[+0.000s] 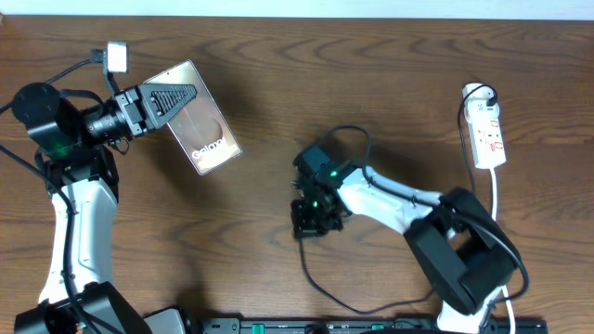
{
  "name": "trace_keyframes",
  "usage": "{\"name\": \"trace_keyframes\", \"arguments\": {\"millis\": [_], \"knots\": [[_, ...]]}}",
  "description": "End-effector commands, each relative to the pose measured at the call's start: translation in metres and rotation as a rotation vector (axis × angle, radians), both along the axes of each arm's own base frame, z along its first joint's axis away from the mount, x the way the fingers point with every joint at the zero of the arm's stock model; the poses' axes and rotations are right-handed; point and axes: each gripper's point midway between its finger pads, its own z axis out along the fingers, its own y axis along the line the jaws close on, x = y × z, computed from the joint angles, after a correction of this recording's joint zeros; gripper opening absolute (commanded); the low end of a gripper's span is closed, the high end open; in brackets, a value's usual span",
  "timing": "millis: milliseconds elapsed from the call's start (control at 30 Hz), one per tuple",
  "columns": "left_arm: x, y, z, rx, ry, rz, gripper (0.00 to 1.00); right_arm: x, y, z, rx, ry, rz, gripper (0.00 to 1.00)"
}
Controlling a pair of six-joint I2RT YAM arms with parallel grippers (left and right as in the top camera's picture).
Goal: Plug charger to phone and switch on socket
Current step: 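Lift the plug with the right gripper toward the phone's bottom edge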
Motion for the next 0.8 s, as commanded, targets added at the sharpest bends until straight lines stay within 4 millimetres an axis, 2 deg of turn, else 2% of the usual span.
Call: {"name": "trace_keyframes", "arguments": {"millis": [0, 100, 367, 533, 767], "knots": [[-0.003, 0.000, 0.007, 0.016, -0.039, -0.009, 0.07, -0.019, 0.035, 0.050, 0.530, 0.036, 0.260, 0.01], [-0.003, 0.000, 0.007, 0.016, -0.039, -0.009, 0.07, -0.013, 0.045, 0.083, 0.781, -0.030, 0.339, 0.01], [-0.003, 0.000, 0.007, 0.021, -0.050, -0.009, 0.08, -0.008, 0.047, 0.123, 1.068, -0.120, 0.434, 0.01], [-0.003, 0.000, 0.007, 0.023, -0.053, -0.009, 0.07, -0.007, 0.049, 0.140, 1.180, -0.166, 0.489, 0.01], [-0.003, -0.001, 0.007, 0.022, -0.051, -0.011, 0.07, -0.003, 0.052, 0.145, 1.200, -0.199, 0.509, 0.01]]}}
